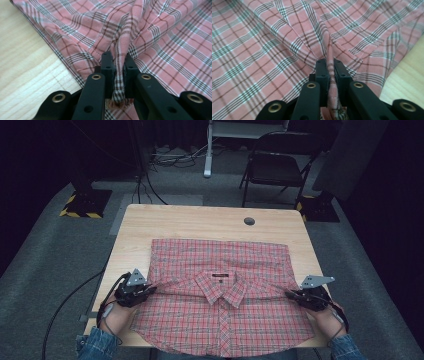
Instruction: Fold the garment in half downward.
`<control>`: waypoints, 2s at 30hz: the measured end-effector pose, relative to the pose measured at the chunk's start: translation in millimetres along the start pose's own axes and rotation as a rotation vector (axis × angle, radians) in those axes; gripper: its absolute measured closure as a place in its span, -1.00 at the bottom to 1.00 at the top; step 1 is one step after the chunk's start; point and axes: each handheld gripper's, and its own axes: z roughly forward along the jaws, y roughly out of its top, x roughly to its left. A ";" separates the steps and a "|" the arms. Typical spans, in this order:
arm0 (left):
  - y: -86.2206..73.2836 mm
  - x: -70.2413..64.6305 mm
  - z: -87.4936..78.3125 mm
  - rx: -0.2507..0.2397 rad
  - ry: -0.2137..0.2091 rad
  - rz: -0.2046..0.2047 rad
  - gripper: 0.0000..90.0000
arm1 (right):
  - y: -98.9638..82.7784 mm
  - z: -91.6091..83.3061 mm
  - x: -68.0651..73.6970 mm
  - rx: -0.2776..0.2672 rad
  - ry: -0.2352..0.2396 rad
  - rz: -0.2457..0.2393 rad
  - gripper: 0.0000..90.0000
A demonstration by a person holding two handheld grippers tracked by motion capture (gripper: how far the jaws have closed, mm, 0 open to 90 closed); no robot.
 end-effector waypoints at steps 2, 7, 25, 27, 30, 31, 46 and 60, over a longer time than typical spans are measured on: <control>0.5 2.5 5.0 0.007 0.006 0.003 0.84 | -2.2 6.4 -3.0 0.013 -0.002 0.003 0.88; 12.1 14.6 18.9 0.005 0.035 -0.001 0.84 | 8.3 19.0 -18.3 0.004 -0.035 0.006 0.88; 15.5 -18.9 -94.6 -0.145 -0.049 0.050 0.54 | 37.2 -79.4 9.4 -0.159 0.026 -0.055 0.43; -4.0 -20.0 -93.2 -0.116 -0.107 -0.018 -0.10 | 18.9 -79.9 17.0 -0.130 0.085 -0.029 -0.13; -20.9 -14.8 -90.3 -0.144 -0.124 -0.094 -0.21 | 3.9 -77.5 17.9 -0.154 0.113 0.022 -0.36; -22.4 -12.3 -88.4 -0.150 -0.128 -0.117 -0.26 | 3.2 -75.4 16.4 -0.163 0.108 0.038 -0.41; 2.9 -11.7 -1.6 -0.010 0.001 -0.127 -0.53 | 14.3 4.1 15.4 -0.103 0.032 0.087 -0.58; 3.3 -25.3 20.4 0.031 0.063 -0.098 -0.59 | 12.6 33.6 13.0 -0.018 -0.020 0.085 -0.65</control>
